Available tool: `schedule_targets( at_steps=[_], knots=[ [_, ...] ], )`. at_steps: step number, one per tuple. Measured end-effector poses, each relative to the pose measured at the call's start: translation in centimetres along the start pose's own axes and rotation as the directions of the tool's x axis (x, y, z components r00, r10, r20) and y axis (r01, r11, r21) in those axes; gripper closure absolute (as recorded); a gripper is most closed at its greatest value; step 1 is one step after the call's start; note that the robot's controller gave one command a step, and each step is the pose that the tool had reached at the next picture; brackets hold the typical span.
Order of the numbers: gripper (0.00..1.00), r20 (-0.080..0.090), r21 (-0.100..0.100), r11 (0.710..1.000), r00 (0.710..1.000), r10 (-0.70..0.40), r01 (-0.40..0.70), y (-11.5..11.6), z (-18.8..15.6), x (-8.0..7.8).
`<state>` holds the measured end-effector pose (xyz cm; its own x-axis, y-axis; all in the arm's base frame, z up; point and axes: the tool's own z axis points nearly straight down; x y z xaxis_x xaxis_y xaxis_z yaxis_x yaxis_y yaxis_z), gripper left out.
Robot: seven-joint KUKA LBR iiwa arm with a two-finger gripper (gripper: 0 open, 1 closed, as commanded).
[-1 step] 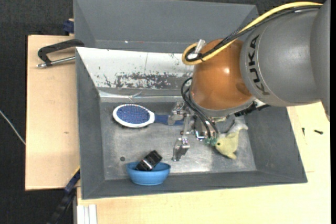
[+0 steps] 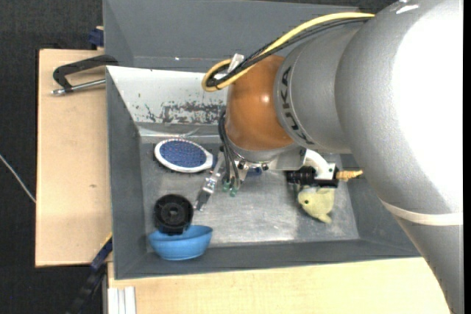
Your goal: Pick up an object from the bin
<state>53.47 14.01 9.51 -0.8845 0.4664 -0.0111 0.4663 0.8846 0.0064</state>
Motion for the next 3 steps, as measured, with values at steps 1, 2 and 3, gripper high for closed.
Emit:
schedule_targets(
  at_steps=[1,2,3],
  knots=[
    [1.00,-0.003,0.003,1.000,1.000,0.000,0.000,-0.1,0.1,0.0],
    [1.00,-0.001,-0.004,0.999,0.999,-0.034,0.034,0.9,-12.3,-0.9],
    [1.00,-0.006,0.000,0.985,0.985,-0.171,0.171,1.8,-13.1,-0.5]
  ],
)
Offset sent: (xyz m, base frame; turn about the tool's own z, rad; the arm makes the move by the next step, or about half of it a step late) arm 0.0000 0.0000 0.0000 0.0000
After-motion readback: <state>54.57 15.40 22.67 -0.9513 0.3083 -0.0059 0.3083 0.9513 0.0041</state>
